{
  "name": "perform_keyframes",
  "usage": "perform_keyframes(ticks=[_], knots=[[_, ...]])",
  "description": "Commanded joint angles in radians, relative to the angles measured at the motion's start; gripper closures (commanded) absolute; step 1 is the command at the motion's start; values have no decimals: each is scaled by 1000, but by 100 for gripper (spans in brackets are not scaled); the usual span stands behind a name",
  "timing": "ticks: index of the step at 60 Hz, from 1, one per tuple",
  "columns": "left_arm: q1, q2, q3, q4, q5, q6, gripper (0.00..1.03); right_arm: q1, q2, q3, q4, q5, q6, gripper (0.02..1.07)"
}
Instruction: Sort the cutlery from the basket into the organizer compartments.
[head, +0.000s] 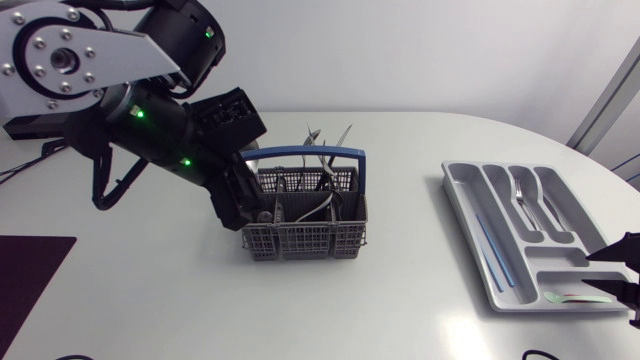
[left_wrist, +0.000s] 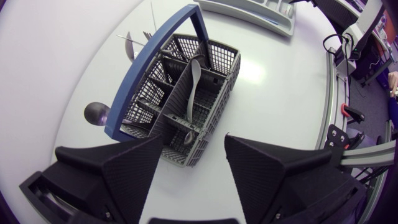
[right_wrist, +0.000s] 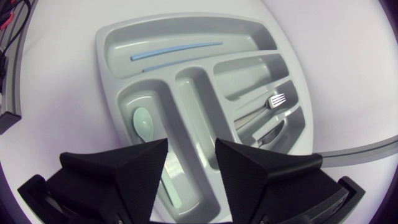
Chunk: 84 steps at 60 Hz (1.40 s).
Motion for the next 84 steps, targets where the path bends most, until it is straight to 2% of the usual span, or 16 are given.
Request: perform_keyframes(ticks=[1,6,11,24,38,49,51,60,74,84], knots=[[1,6,-13,-16,-1,-12,35,14,-72,-35,-49,-26,0,30],[7,6,-10,-22,-1,-18,35,41,-124,-43,-106,-52,35,26],[12,6,-16,-25,-1,-32,36,99,-187,-60,-144,-71,141,22],[12,10,-33,-62,-3,-42,39,287,-344,-127,-195,-82,346,20],[40,49,-23,-90,-4,8,47,646,-611,-186,-192,-32,722,20],[64,90,-59,-10,-3,16,49,883,-691,-186,-149,30,984,20],[67,90,-84,33,-3,18,53,932,-694,-187,-129,49,1037,20],[66,90,-133,122,3,16,54,1055,-691,-201,-52,104,1182,20],[69,121,-151,188,9,16,57,1204,-663,-226,37,167,1307,20],[73,145,-156,193,38,18,57,1225,-651,-241,63,175,1328,20]])
